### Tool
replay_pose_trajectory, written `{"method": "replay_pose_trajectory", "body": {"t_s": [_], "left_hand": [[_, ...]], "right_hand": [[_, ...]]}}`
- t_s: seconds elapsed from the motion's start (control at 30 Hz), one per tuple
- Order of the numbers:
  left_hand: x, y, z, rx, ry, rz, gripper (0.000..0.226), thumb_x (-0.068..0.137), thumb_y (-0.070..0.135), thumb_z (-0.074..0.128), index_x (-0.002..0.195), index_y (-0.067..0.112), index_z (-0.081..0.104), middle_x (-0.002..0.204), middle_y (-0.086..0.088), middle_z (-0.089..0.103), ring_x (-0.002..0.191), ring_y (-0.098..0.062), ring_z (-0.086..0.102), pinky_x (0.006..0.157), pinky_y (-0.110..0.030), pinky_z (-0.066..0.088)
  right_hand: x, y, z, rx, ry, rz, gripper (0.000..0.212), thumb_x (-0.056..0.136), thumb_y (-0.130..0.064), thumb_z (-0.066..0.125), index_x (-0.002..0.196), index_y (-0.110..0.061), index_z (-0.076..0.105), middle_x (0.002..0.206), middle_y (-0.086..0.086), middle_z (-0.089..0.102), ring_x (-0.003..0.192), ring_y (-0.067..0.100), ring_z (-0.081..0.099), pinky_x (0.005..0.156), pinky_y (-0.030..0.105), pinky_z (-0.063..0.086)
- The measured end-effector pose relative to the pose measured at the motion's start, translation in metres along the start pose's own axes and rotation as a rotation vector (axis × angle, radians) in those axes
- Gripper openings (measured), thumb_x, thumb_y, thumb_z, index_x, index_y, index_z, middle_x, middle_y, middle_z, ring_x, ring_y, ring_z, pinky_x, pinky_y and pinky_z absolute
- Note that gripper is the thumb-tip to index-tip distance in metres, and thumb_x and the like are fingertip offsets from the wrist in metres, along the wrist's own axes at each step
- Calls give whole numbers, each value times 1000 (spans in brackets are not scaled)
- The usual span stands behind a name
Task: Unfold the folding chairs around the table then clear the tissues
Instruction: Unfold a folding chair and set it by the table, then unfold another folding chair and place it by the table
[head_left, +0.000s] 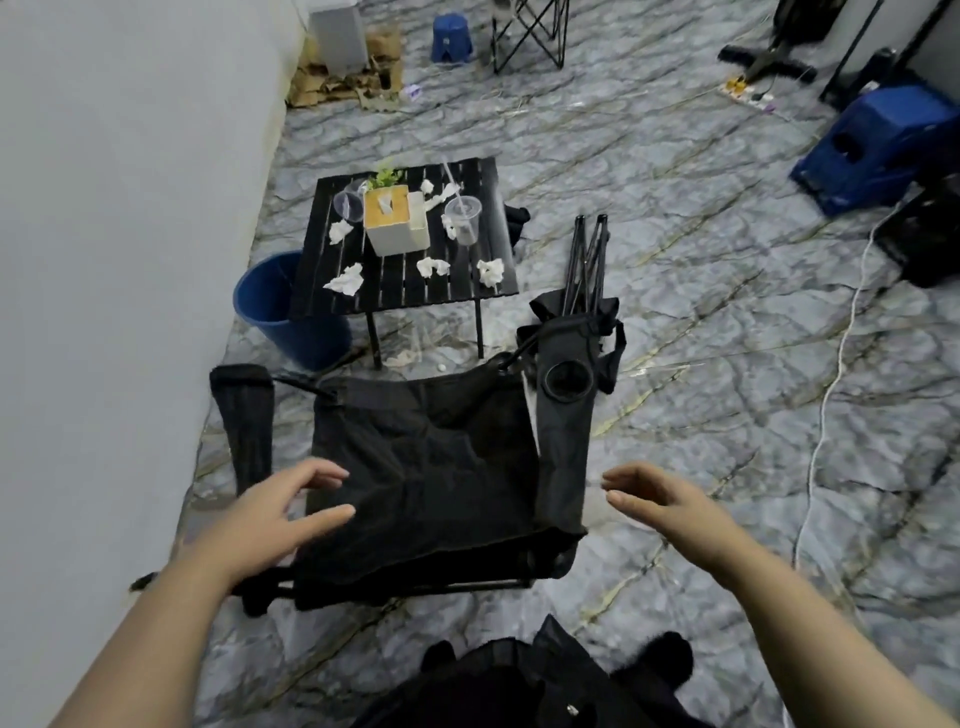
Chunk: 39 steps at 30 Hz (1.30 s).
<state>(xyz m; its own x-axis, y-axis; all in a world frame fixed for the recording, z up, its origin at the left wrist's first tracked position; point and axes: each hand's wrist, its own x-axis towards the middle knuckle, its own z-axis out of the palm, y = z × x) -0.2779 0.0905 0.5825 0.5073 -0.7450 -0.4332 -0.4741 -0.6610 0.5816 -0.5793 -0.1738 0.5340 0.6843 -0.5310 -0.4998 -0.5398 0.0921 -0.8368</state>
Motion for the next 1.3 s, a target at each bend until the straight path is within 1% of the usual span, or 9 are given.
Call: {"method": "replay_pose_trajectory", "body": {"t_s": [0.07, 0.17, 0.23, 0.37, 0.53, 0.83, 0.93, 1.13, 1.3], "left_hand": [[33, 49, 35, -50, 7, 57, 37, 66, 65, 61, 97, 47, 56, 96, 18, 67, 96, 6, 59, 88, -25, 47], [85, 136, 96, -158, 13, 100, 15, 81, 36, 66, 92, 42, 60, 93, 12, 69, 92, -3, 63, 83, -22, 48], [117, 198, 135, -218, -21, 109, 11, 84, 28, 64, 87, 38, 61, 92, 3, 68, 89, -10, 62, 76, -19, 48], [168, 290, 195, -236, -141, 100, 7, 86, 32, 60, 93, 30, 59, 97, -1, 63, 85, -10, 59, 71, -18, 43], [217, 347, 235, -186, -218, 37, 15, 87, 34, 59, 99, 25, 58, 99, 2, 61, 89, -9, 57, 68, -17, 41], [370, 425, 244, -292, -231, -38, 13, 86, 35, 59, 95, 25, 60, 95, -4, 63, 93, -21, 61, 73, -26, 45], [438, 460, 229, -264, -259, -33, 14, 86, 35, 59, 95, 25, 60, 92, -5, 62, 84, -17, 59, 70, -25, 43], [563, 530, 183, -265, -220, -37, 15, 88, 32, 57, 98, 21, 60, 98, -10, 67, 94, -23, 63, 71, -25, 44], [648, 561, 169, -324, -159, -95, 13, 87, 35, 57, 95, 24, 60, 94, -5, 66, 95, -22, 62, 83, -32, 46]], "right_hand": [[5, 9, -38, 9, 45, 30, 19, 88, -17, 62, 107, -15, 62, 106, -3, 65, 90, -6, 61, 66, 3, 46], [10, 24, -108, 4, 73, 49, 18, 89, -23, 61, 106, -20, 62, 107, -5, 65, 102, 6, 60, 72, 12, 46], [9, 35, -159, 5, 117, 58, 16, 88, -26, 62, 103, -23, 63, 105, -3, 65, 102, 10, 61, 77, 16, 46], [6, 52, -248, 27, 214, 110, 10, 86, -30, 63, 96, -28, 64, 100, -2, 66, 92, 12, 62, 72, 22, 45], [25, 66, -326, 139, 281, 156, 6, 87, -23, 63, 92, -22, 64, 93, 3, 65, 88, 19, 63, 73, 28, 44], [161, 43, -428, 79, 187, 223, 11, 87, -27, 62, 98, -23, 63, 103, 4, 67, 94, 18, 64, 75, 27, 45], [215, 14, -468, 9, 159, 253, 10, 87, -30, 61, 95, -25, 63, 100, 3, 67, 91, 17, 63, 75, 27, 45], [314, -41, -550, -7, 153, 209, 13, 89, -28, 59, 99, -21, 62, 94, -1, 65, 85, 11, 61, 70, 21, 45], [395, -63, -622, -51, 103, 200, 11, 87, -31, 61, 96, -26, 63, 100, 0, 67, 95, 16, 64, 82, 30, 47]]}}
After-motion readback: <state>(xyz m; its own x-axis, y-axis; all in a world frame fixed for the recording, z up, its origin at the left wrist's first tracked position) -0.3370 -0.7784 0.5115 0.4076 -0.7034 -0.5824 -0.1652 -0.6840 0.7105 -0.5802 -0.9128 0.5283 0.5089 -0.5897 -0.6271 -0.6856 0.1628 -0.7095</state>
